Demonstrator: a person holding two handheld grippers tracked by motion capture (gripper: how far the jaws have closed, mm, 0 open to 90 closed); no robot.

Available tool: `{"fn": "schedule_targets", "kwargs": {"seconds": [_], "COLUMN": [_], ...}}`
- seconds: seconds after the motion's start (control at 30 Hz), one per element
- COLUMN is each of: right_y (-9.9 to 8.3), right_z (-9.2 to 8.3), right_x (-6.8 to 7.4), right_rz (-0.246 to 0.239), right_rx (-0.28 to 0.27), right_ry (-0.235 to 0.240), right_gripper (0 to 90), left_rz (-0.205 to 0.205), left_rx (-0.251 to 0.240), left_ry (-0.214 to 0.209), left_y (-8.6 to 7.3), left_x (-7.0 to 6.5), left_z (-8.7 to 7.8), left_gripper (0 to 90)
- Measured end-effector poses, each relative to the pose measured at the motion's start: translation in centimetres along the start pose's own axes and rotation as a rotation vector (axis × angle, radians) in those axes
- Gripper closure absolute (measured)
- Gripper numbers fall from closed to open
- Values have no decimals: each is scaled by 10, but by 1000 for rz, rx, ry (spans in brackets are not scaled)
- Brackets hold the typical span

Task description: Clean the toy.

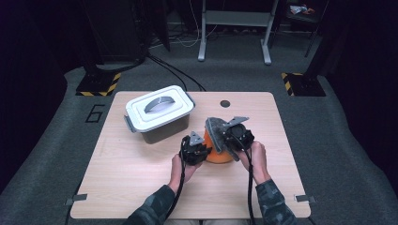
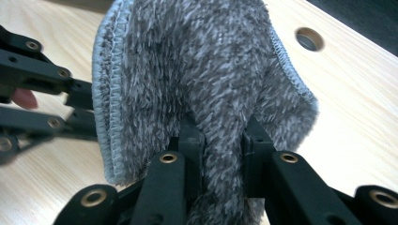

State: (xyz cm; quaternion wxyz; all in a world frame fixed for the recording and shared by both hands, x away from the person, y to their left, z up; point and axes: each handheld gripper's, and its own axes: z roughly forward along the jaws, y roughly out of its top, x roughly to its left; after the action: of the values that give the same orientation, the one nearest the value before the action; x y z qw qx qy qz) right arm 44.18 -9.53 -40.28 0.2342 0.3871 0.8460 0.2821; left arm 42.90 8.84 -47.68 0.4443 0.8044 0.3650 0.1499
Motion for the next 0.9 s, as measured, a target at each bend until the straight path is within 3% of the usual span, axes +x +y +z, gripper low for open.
{"fn": "schedule_targets", "kwargs": {"seconds": [0.13, 0.17, 0.6, 0.9], "right_y": [3, 2, -30, -52], "right_z": [13, 16, 15, 29], "right_x": [8, 6, -20, -33], "right_rz": [-31, -48, 96, 140], "right_rx": [29, 10, 54, 121], "right_ry": [9, 8, -14, -47], "right_gripper": [741, 741, 743, 743], "left_rz": [-11, -16, -9, -7], "left_rx": [12, 11, 14, 11], "left_ry": [4, 0, -1, -3], "left_y": [-1, -1, -2, -2], "left_x": [3, 3, 4, 4], "left_z": [0, 1, 2, 3], "left_gripper": [764, 765, 767, 767]}}
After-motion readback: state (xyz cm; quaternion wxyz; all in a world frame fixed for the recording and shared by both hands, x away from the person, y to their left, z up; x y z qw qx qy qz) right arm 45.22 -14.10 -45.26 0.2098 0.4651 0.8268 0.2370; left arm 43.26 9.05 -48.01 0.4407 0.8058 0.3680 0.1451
